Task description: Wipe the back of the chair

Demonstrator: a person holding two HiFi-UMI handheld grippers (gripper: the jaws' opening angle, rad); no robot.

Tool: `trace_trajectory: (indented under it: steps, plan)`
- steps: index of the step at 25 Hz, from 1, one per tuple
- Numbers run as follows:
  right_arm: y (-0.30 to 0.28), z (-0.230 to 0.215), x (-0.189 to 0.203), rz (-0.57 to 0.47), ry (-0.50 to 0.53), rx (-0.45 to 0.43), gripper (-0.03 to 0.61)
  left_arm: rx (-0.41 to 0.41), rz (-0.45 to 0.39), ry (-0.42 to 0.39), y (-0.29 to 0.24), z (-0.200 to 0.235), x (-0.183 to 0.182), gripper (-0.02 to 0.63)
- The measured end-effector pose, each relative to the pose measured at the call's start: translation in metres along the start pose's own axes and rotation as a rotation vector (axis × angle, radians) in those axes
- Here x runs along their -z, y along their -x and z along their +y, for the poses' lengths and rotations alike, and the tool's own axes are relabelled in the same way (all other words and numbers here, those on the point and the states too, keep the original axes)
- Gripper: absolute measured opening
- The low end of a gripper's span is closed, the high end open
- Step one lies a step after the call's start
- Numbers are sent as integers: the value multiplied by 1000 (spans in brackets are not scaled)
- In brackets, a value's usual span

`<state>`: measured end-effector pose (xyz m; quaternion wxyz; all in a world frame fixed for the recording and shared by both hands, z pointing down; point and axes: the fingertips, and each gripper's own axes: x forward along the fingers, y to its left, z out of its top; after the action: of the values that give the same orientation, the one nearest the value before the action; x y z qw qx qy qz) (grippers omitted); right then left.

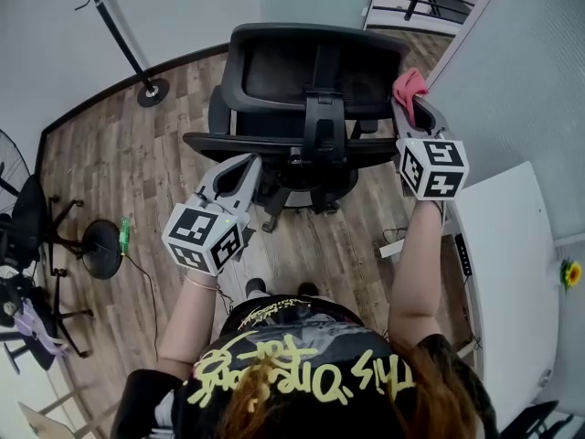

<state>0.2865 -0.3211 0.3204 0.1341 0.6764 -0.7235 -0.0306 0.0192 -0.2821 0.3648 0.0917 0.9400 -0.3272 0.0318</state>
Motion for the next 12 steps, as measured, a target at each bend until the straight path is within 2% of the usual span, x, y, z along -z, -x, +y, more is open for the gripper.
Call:
trace_trajectory:
  steps: [8,12]
  plan:
    - [-2,33,-10,2,8,-62,63,35,9,-7,0,4,1,-7]
    - [-1,42,-14,-6,-4,-65,61,51,11,-14,3,8,-2,-7]
